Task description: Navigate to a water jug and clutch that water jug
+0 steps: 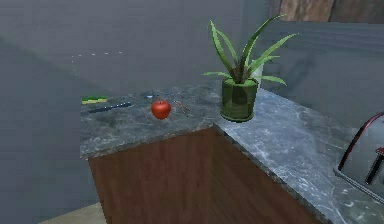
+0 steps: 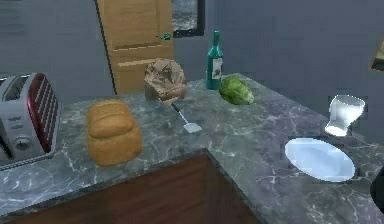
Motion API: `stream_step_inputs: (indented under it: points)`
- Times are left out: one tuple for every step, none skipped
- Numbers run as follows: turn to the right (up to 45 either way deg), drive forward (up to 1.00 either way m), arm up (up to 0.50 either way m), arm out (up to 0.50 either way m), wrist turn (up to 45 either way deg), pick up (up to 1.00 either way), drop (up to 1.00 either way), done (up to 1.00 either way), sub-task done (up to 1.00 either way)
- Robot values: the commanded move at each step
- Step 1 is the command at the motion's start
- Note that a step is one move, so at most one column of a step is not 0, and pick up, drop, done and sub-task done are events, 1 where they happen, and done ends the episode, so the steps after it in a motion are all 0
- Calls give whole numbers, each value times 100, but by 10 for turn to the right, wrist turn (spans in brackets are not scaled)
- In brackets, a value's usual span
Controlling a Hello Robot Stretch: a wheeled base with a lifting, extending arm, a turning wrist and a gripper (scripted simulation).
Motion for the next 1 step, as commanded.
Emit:
stream_step_inputs:
  points:
    - [0,0,50,0,0,0,0,0,0]
